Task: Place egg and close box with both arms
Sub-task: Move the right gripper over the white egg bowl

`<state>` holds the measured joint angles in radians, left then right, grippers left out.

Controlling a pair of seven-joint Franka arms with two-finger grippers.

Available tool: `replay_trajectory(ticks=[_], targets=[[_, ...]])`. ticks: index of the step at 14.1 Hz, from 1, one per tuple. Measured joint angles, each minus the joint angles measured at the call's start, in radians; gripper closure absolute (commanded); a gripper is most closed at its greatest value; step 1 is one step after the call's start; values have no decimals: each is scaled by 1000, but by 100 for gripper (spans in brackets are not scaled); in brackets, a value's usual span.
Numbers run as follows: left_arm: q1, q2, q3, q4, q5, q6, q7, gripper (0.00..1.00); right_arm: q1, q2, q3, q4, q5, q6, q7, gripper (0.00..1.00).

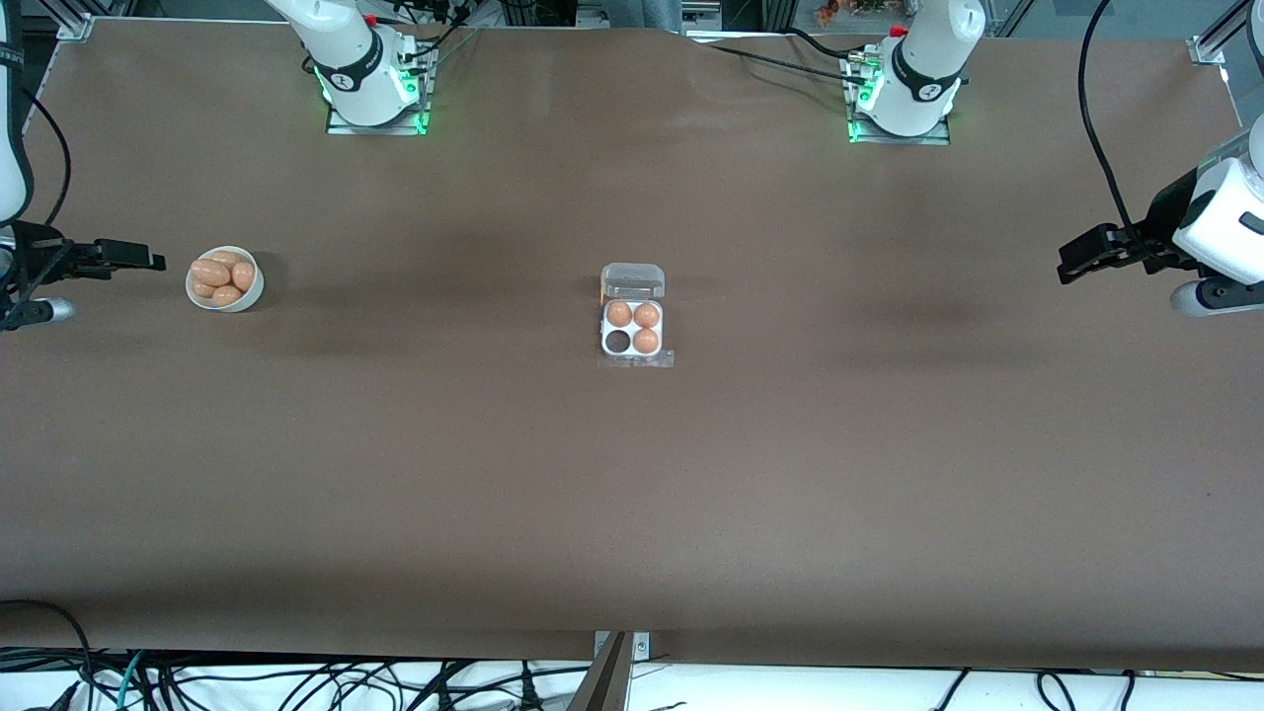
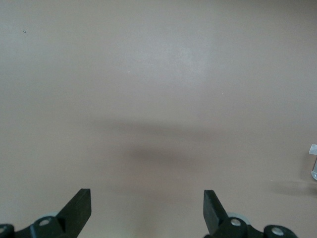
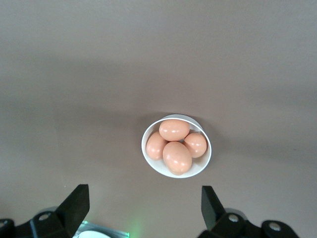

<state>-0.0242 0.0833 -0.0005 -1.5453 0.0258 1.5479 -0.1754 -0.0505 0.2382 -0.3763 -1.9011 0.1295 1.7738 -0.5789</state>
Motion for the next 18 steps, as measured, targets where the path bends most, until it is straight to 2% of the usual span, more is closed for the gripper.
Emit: replay_trajectory(ticks=[3, 6, 12, 18], targets=[[0, 0, 0, 0, 0, 0, 0, 0, -1, 2, -30, -124, 43, 139, -44, 0], [0, 1, 0, 0, 0, 0, 0, 0, -7, 15, -40, -189, 49, 199, -61, 0], [0, 1, 0, 0, 0, 0, 0, 0, -37, 88, -42, -214, 63, 255, -124, 0], [0, 1, 0, 0, 0, 0, 0, 0, -36, 116, -37, -214, 78, 266, -126, 0]])
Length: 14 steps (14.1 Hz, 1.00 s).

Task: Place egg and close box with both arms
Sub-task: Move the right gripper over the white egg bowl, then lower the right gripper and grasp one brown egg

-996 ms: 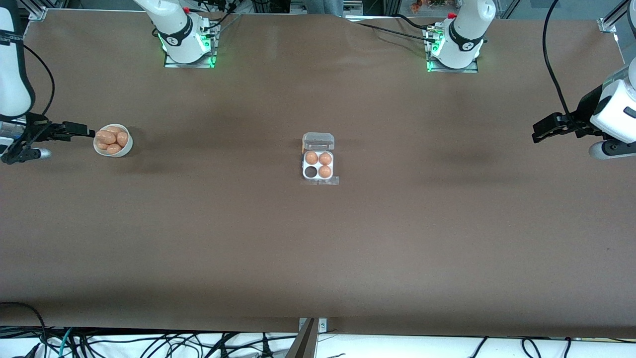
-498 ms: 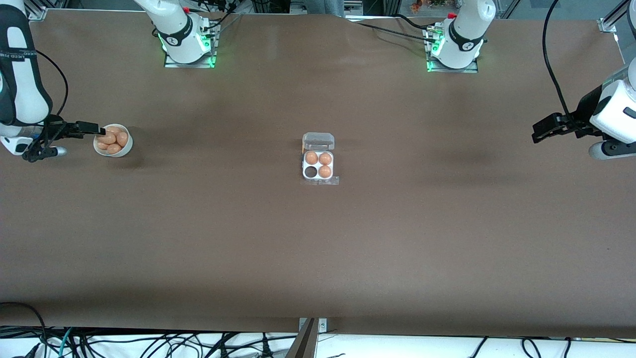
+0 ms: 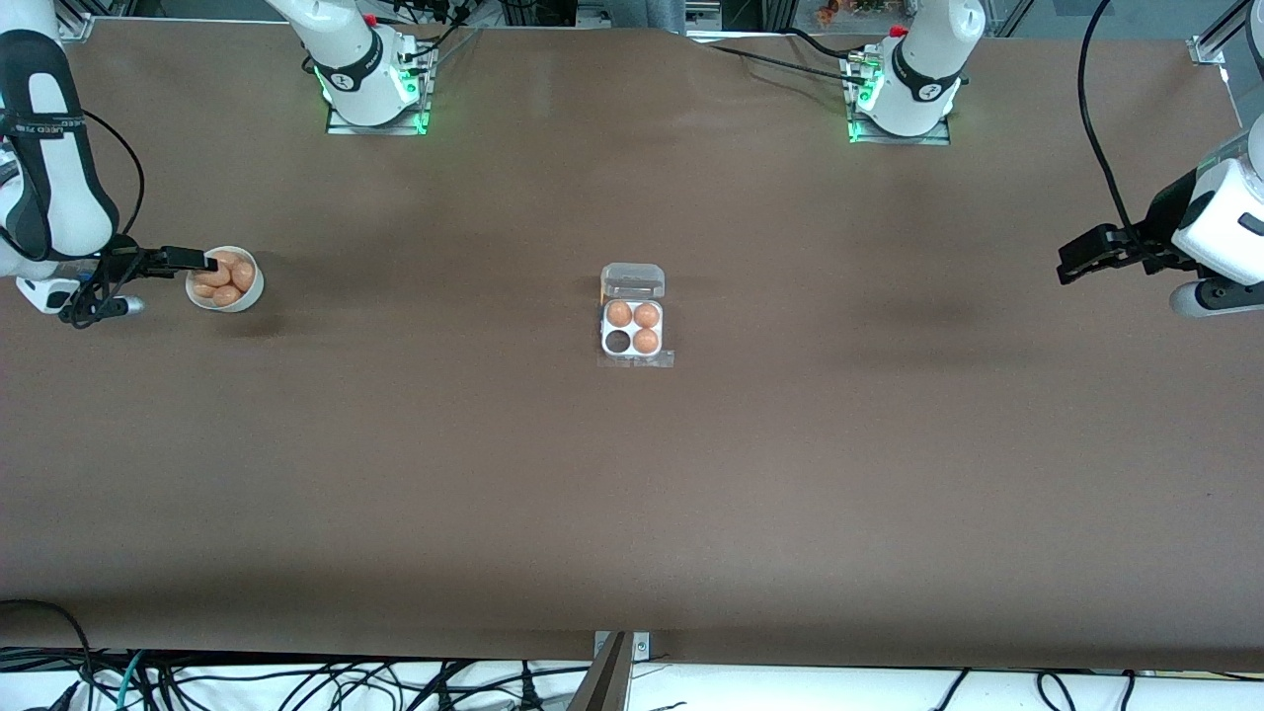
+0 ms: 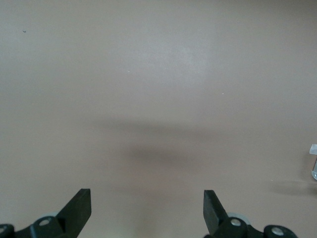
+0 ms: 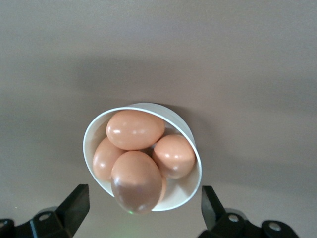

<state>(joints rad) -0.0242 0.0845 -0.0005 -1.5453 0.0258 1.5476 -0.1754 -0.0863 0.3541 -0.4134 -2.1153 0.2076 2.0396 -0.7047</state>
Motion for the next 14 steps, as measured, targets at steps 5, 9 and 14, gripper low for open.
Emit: replay_trajectory(ticks=[5, 9, 14], targets=[[0, 0, 0, 0, 0, 0, 0, 0, 2, 23, 6, 0, 28, 6, -1, 14], [0, 0, 0, 0, 0, 0, 0, 0, 2, 23, 6, 0, 29, 8, -2, 31], [0, 0, 0, 0, 0, 0, 0, 0, 2, 23, 6, 1, 34, 8, -2, 42]])
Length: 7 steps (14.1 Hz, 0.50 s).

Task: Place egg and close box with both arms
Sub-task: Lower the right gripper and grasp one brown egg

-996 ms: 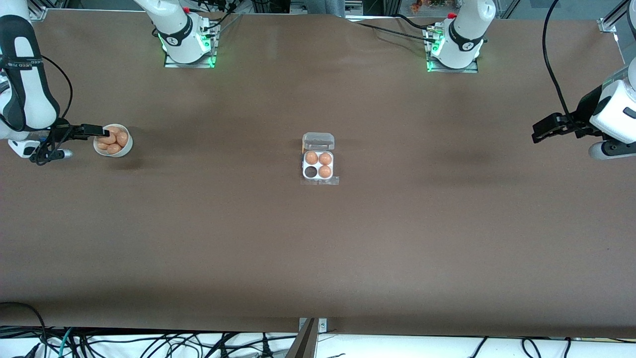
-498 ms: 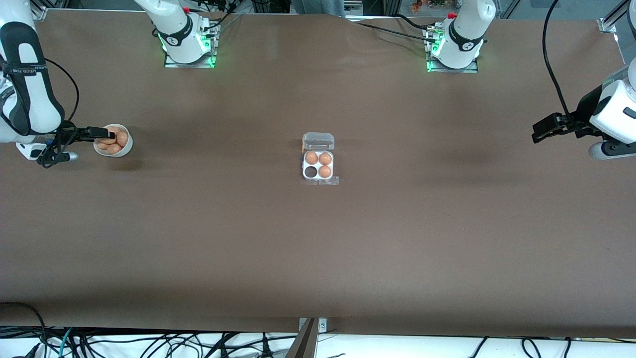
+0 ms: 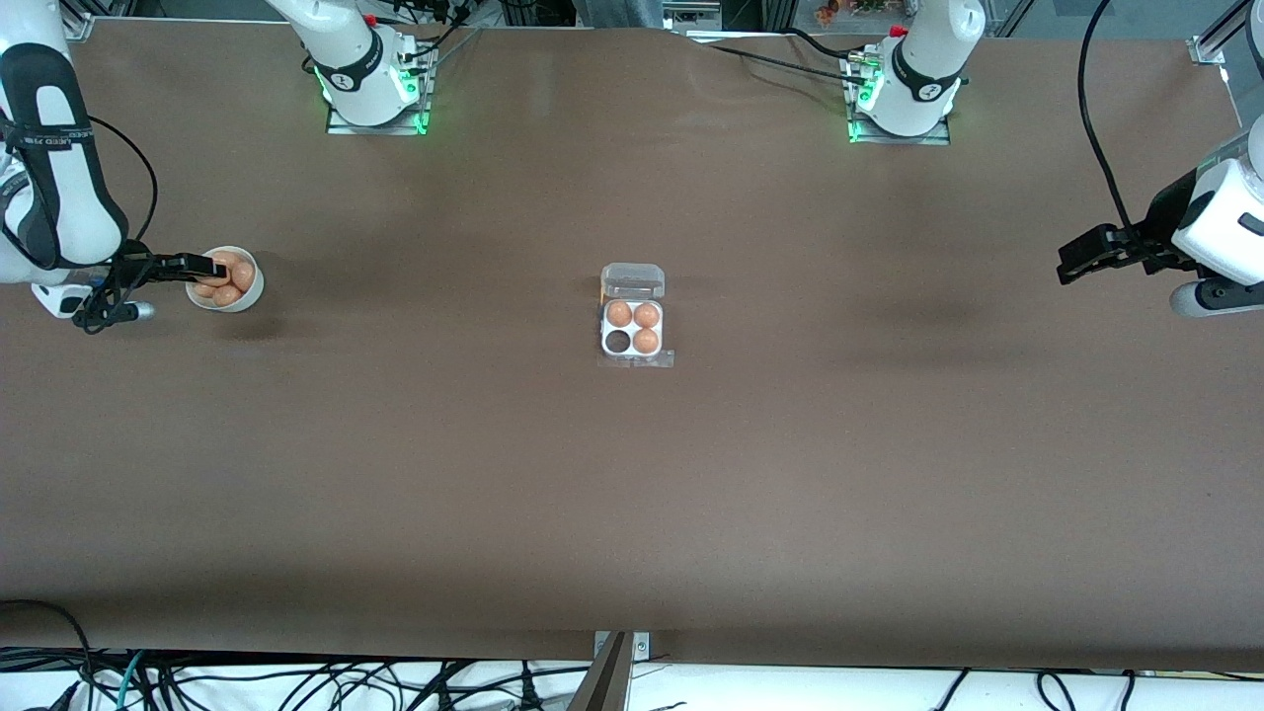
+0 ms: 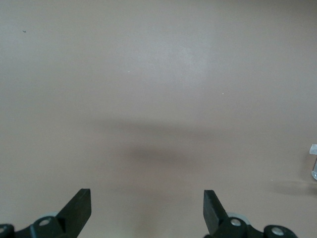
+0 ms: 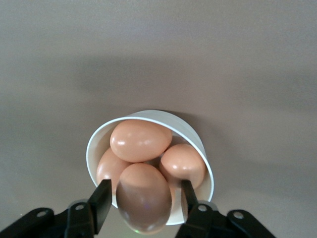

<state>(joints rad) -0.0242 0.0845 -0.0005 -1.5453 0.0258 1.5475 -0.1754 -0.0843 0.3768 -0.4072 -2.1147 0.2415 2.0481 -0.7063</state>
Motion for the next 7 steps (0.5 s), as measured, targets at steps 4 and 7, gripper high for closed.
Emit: replay_trajectory(ticks=[4, 7], targets=[[0, 0, 0, 0, 0, 0, 0, 0, 0, 0, 0, 0, 3, 0, 0, 47], [0, 0, 0, 0, 0, 0, 0, 0, 0, 0, 0, 1, 8, -1, 0, 51]])
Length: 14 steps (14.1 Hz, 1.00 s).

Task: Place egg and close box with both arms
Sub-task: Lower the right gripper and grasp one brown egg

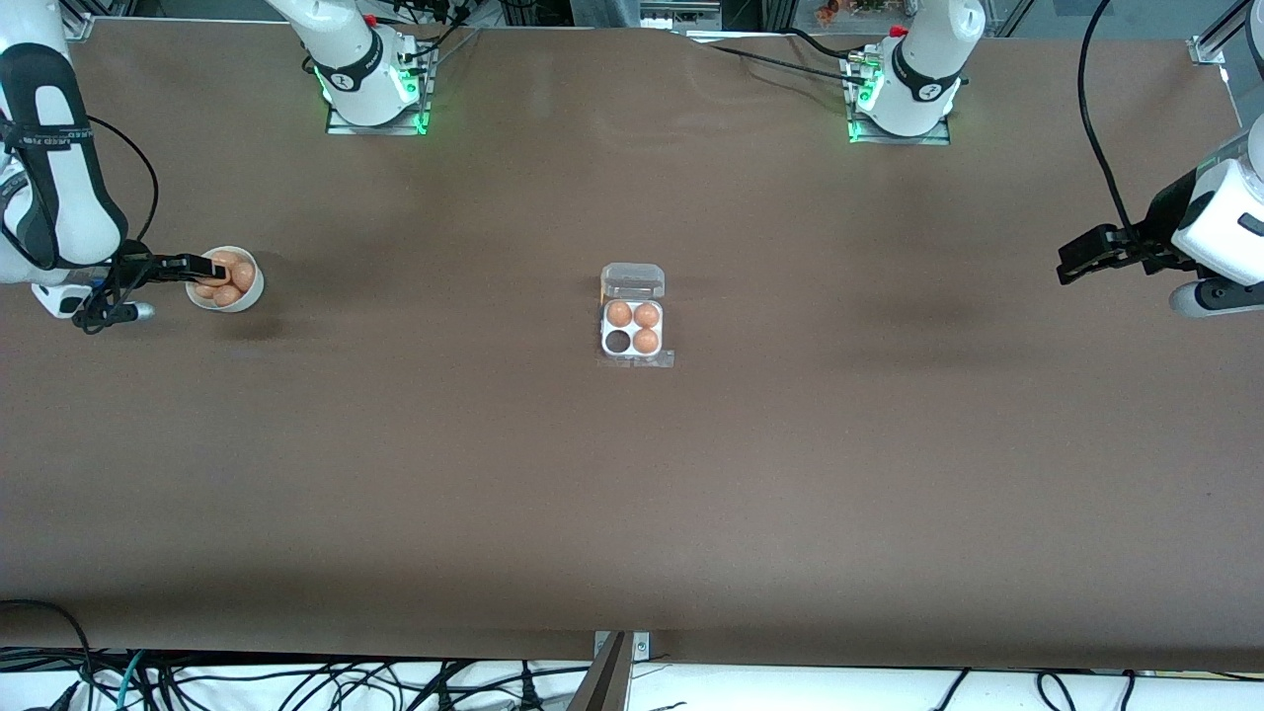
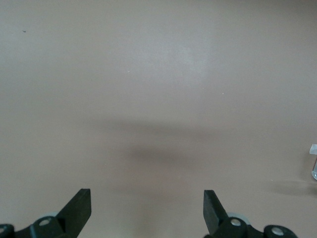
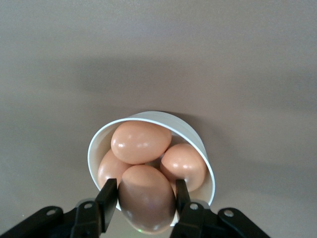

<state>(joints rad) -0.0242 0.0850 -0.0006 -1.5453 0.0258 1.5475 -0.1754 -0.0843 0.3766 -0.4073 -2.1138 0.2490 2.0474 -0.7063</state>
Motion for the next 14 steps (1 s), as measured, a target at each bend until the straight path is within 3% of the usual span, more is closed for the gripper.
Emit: replay_trajectory(ticks=[3, 10, 14], targets=[[0, 0, 0, 0, 0, 0, 0, 0, 0, -1, 0, 2, 2, -3, 0, 57], [0, 0, 0, 1, 0, 0, 0, 0, 9, -1, 2, 42, 6, -49, 0, 58], [0, 0, -1, 5, 0, 0, 0, 0, 46, -2, 6, 124, 10, -133, 60, 58]])
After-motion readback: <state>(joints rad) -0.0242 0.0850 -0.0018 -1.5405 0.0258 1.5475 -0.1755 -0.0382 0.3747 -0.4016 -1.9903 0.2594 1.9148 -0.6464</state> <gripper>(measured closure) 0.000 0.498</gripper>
